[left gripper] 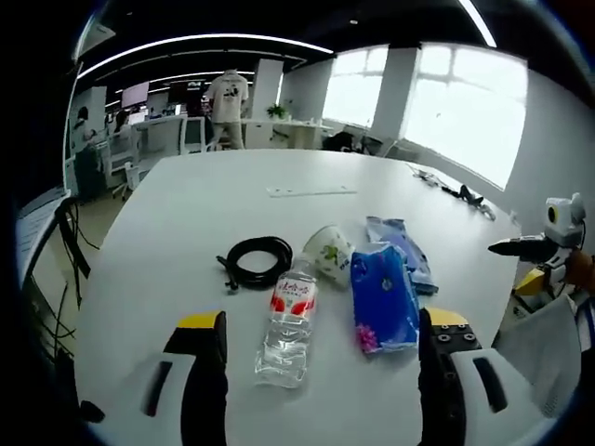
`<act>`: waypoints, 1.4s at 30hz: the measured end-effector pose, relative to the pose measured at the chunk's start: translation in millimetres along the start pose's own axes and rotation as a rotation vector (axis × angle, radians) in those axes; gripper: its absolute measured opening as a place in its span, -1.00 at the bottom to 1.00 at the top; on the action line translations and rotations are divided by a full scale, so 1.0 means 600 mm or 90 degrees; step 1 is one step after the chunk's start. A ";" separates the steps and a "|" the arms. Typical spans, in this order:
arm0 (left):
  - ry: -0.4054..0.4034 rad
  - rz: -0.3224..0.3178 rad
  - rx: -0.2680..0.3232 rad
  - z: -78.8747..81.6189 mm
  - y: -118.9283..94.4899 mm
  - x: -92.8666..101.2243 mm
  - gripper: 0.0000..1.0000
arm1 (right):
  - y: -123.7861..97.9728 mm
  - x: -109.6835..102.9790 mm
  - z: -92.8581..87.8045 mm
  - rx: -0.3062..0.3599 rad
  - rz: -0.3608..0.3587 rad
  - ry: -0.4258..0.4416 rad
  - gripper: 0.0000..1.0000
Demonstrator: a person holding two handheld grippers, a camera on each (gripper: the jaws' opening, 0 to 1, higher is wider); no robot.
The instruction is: Arrange the tabletop items into an orderly group along one side of the table until the central work area is clear of visible clutter.
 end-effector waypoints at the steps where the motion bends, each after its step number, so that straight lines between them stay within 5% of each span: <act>1: -0.003 -0.003 -0.001 0.000 0.004 -0.002 0.66 | 0.002 -0.001 -0.002 -0.003 0.001 -0.002 0.99; 20: -0.008 -0.018 -0.019 0.012 0.063 -0.012 0.59 | 0.022 0.002 -0.006 -0.023 0.013 0.001 0.98; 42: 0.006 -0.027 -0.120 -0.006 0.133 -0.020 0.42 | 0.041 0.004 -0.009 -0.042 0.024 0.000 0.97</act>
Point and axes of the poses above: the point that each gripper's makers call its tool centre point, and the gripper's own axes: y roughly forward along the fingers, x roughly to its right, z roughly out of its top, the point moved 2 cm from there along -y, roughly backward along the fingers
